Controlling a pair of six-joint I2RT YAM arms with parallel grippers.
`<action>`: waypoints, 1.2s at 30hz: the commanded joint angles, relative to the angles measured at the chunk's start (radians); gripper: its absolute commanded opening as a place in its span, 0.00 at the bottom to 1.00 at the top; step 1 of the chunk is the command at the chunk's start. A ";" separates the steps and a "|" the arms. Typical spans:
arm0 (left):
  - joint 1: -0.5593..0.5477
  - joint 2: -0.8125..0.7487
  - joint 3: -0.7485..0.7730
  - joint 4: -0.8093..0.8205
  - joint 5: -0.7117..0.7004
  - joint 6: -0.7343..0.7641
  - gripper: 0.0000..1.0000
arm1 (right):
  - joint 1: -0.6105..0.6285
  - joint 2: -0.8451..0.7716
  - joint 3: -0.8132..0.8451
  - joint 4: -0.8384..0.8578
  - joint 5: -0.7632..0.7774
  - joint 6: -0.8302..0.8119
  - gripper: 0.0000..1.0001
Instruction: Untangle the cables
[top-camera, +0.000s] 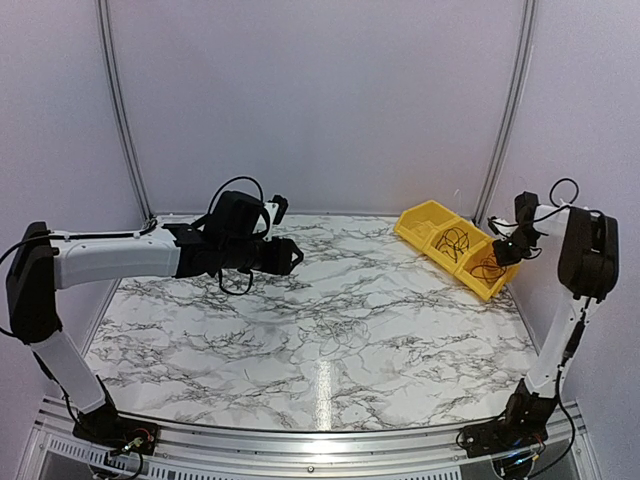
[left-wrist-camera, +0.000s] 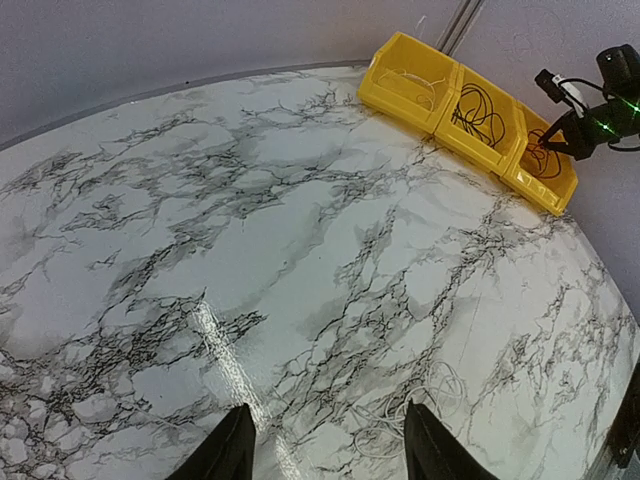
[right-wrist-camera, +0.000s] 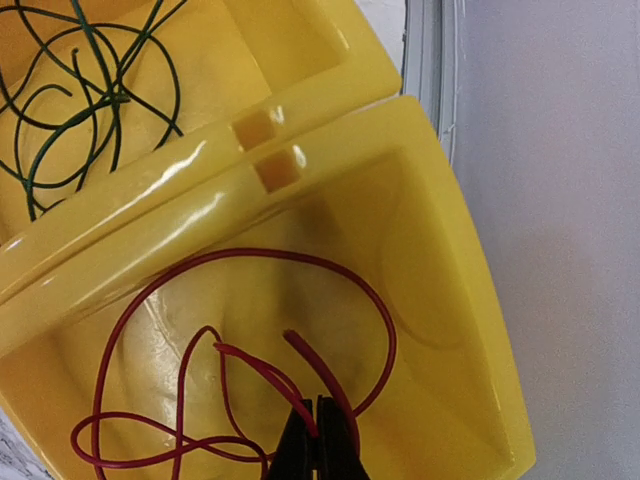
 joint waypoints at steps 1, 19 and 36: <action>0.001 -0.015 -0.009 0.001 0.016 -0.008 0.53 | -0.002 0.051 0.069 0.031 0.066 0.021 0.00; 0.001 -0.004 -0.007 0.001 0.033 -0.002 0.53 | 0.017 -0.062 0.066 -0.043 0.072 -0.011 0.31; 0.001 0.040 -0.010 0.001 0.071 -0.016 0.53 | 0.318 -0.330 -0.069 -0.043 -0.268 -0.127 0.30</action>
